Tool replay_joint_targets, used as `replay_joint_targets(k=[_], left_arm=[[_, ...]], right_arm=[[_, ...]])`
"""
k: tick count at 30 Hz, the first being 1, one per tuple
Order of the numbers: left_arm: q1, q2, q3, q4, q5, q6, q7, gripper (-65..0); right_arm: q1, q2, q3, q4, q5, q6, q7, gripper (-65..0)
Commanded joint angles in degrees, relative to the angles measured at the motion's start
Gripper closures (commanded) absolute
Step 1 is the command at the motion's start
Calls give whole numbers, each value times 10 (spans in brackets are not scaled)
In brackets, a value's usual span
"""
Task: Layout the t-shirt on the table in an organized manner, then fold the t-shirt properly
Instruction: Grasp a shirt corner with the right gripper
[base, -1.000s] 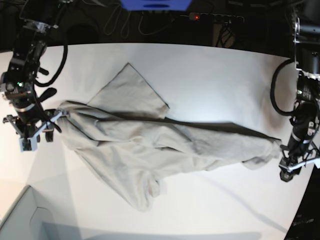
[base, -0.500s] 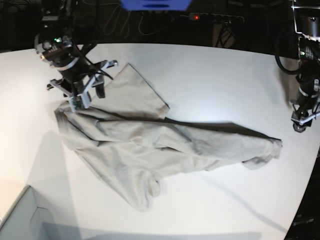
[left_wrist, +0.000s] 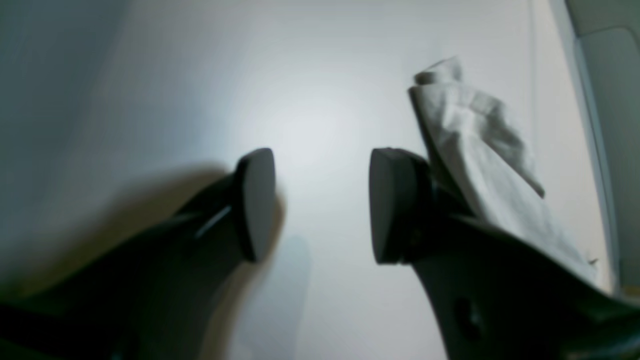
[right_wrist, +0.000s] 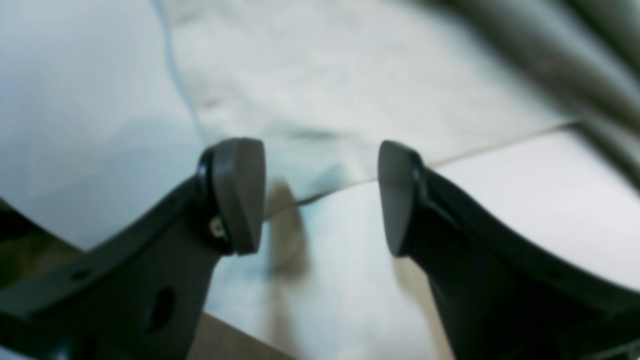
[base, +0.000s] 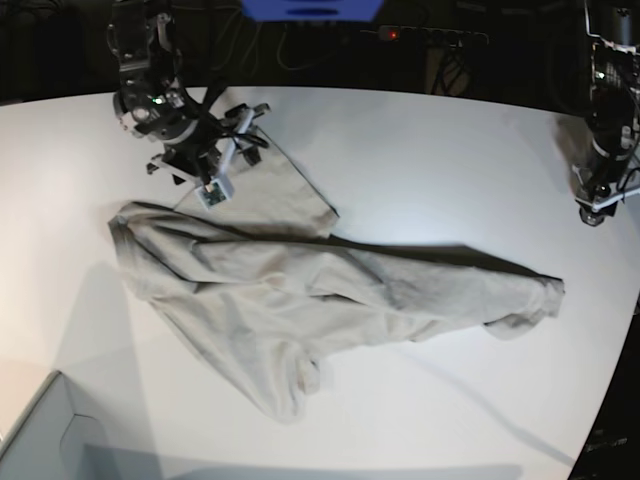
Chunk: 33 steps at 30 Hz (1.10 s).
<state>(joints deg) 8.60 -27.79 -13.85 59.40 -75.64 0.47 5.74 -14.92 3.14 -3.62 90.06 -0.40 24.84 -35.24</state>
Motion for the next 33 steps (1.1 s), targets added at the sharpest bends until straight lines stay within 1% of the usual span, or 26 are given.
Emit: replay_joint_targets(k=[1,6,8,9,10,11,13,15,16,18,23,27,29,32,33], left_arm=[[-3,-14,-4,10,-2,-7,-8,-299],[6,-14,-6,10,-3,-7,-8,-299],[7,-14,-5,10,-2,-7,-8,-299],[11,-14,-5,10,-2,-7,-8,-299],[16,-14,-6,10,-3,-7,-8,-299],[18,-14,-6,10,-4,-7,-8,-299],[19,-14,-6,10,-4,-7,-8,-299],[19,-14,-6,10,-4,-7,-8,-299],[19,-14,-6,10,-4,-7,-8,-299],[20,-14,-6,10,-4,-7,-8,-299],[20,-15,-6,10,-4,-7,-8,-299],[21,-14,-6,39,-4,-7,-8,-299],[31,-13,-6,54,-4,-7,-8,-299],[32,-12,-5,77,0,-7,-8,-299],[32,-11,-4,83,0,-7,-8,-299]], right_arm=[[7,1,-3,-4,4,7,7,-363],[10,-2,-3,-47,4,6,9,-361],[11,-3,-3,-58,4,4,22,-360],[11,-3,-3,-65,4,4,29,-351],[11,-2,-4,-74,4,4,36,-327],[12,0,-4,-82,4,4,40,-290],[12,2,-4,-93,4,4,43,-168],[10,2,0,-92,4,4,43,0],[8,2,0,-81,4,4,38,0],[-19,14,1,-42,6,6,43,-4],[-84,18,1,120,6,6,37,0],[-132,16,39,237,5,7,43,0],[-142,14,57,268,7,7,50,0],[-144,12,91,266,7,7,121,0],[-146,3,102,266,8,7,139,0]])
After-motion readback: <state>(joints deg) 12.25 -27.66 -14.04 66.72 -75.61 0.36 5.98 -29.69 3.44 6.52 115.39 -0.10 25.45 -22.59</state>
